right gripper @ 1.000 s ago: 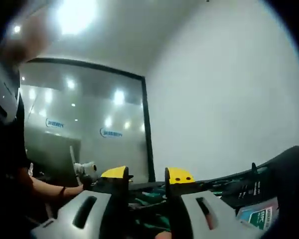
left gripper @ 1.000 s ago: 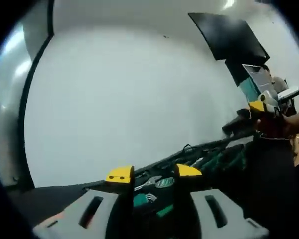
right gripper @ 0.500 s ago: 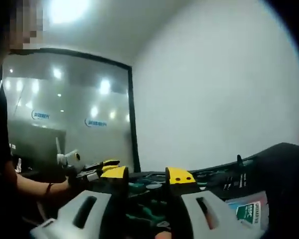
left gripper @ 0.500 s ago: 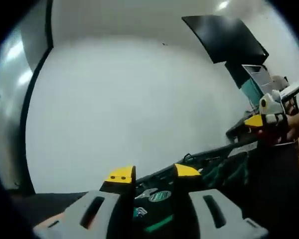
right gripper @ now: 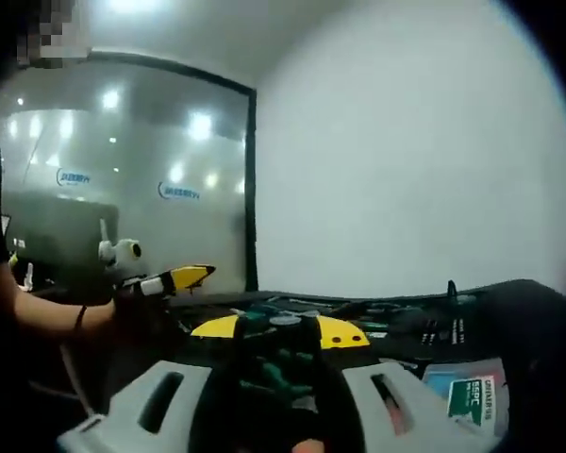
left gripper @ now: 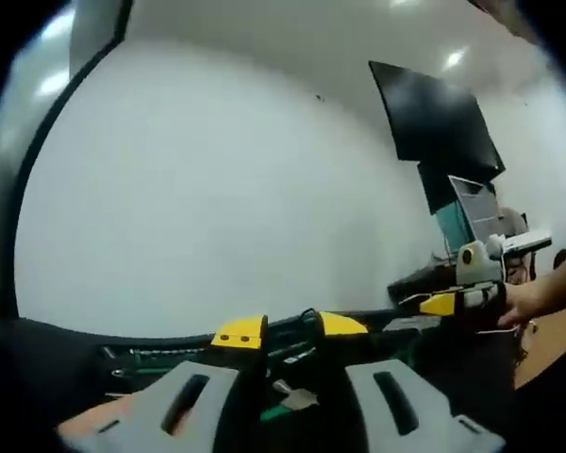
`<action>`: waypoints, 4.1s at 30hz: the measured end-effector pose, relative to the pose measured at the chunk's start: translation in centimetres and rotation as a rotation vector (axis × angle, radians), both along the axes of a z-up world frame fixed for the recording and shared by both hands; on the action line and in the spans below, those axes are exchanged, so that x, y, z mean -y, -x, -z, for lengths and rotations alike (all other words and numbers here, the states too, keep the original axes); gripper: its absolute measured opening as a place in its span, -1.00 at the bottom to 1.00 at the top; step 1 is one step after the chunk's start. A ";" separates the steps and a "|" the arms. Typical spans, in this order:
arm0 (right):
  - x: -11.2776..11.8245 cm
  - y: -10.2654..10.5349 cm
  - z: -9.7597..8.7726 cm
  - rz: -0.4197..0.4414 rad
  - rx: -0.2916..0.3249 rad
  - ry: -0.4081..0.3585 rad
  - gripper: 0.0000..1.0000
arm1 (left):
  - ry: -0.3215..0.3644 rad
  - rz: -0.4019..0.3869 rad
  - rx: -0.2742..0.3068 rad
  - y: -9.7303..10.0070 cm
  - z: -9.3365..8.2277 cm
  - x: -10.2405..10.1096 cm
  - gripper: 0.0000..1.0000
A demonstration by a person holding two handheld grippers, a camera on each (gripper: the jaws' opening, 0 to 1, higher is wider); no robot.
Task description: Pick up the tools and put them into their designated positions in the toolbox.
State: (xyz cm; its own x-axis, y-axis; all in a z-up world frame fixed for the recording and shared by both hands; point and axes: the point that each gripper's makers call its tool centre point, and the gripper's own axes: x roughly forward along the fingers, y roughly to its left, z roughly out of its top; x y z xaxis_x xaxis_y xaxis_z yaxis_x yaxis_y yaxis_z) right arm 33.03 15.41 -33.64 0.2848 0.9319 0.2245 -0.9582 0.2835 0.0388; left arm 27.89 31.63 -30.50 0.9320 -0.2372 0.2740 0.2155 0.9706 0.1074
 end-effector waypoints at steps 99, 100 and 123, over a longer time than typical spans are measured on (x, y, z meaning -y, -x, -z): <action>-0.4 0.2 1.2 -0.024 -0.028 0.053 -0.48 | -0.077 -0.056 -0.044 -0.8 1.5 -0.5 -0.67; -0.4 0.3 1.2 -0.024 -0.028 0.053 -0.48 | -0.077 -0.056 -0.043 -0.8 1.5 -0.5 -0.67; -0.5 0.5 1.4 -0.026 -0.028 0.063 -0.48 | -0.080 -0.059 -0.045 -0.8 1.5 -0.5 -0.67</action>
State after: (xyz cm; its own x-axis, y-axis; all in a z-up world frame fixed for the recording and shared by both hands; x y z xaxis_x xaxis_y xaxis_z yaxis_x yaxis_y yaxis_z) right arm 32.58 15.92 -35.06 0.2654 0.9512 0.1572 -0.9641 0.2610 0.0483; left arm 28.73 32.16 -32.05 0.9560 -0.2007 0.2141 0.1642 0.9705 0.1767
